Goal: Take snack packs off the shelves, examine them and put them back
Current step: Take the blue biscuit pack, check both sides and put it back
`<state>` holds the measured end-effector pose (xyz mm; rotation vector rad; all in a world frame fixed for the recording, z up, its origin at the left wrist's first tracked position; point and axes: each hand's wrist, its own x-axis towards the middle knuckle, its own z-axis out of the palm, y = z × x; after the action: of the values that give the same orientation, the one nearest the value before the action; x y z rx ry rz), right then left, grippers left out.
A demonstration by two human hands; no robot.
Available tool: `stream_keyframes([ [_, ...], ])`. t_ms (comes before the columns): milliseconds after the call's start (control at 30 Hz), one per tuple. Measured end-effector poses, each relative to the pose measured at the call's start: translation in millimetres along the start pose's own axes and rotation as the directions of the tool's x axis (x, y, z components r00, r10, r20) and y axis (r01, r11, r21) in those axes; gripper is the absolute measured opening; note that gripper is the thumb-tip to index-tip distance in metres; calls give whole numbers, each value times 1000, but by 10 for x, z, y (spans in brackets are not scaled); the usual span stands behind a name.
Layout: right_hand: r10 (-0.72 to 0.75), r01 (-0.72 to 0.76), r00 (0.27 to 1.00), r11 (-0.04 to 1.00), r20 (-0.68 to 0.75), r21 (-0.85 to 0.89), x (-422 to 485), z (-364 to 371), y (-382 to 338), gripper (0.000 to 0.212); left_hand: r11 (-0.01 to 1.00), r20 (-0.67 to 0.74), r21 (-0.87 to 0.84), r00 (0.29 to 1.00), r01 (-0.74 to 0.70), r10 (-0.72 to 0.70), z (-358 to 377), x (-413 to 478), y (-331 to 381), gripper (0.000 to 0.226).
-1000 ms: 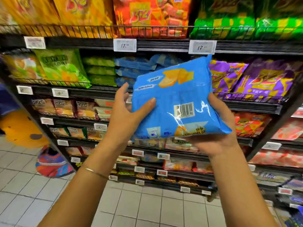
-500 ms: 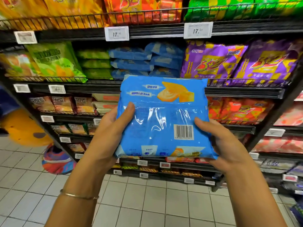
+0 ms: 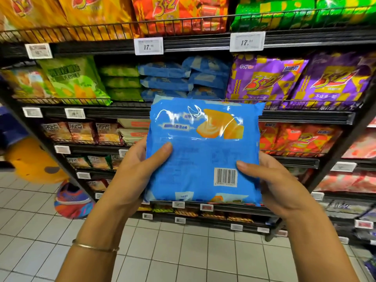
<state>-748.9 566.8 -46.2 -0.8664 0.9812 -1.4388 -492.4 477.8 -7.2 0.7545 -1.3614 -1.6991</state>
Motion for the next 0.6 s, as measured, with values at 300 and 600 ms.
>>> stream_keyframes([
  [300,-341,284,940,800,-12,-529,-33,-128,193,51,842,210,363,916,-399,343,-205,-81,-117,45],
  [600,-457,412,889,787,16,-459,-23,42,146,45,838,141,371,917,-399,374,-209,-90,-139,49],
])
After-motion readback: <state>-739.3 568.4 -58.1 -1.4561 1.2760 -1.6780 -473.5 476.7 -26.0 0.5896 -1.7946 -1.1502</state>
